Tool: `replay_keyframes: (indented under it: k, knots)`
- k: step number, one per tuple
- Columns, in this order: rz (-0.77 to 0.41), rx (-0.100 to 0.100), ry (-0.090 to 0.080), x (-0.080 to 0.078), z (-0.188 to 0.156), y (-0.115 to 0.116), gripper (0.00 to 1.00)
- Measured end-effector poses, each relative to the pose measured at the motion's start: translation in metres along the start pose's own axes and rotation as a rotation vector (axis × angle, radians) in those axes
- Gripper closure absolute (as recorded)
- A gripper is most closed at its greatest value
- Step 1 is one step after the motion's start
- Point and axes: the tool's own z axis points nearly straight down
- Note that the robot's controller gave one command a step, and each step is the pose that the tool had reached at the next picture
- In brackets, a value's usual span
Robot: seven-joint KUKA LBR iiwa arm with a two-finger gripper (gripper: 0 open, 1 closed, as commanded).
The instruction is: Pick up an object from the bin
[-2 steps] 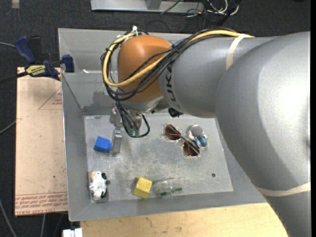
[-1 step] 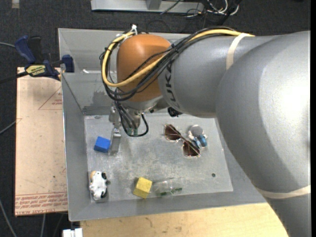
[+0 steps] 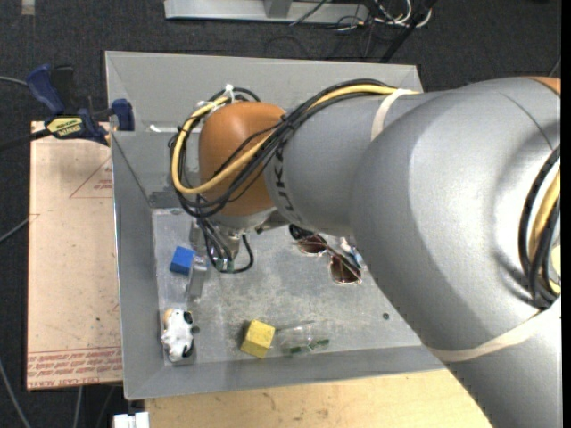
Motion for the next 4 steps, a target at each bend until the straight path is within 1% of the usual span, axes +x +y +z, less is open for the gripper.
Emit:
replay_keyframes:
  k: [1,2,3,4]
  knots:
    - [0.112,-0.004,-0.002,0.004,0.016,0.0,1.0]
    - [0.124,-0.001,-0.001,0.006,0.014,-0.002,1.0]
    - [0.129,0.005,0.008,0.008,0.008,-0.003,1.0]
    - [0.127,0.005,0.007,0.007,-0.007,-0.003,1.0]
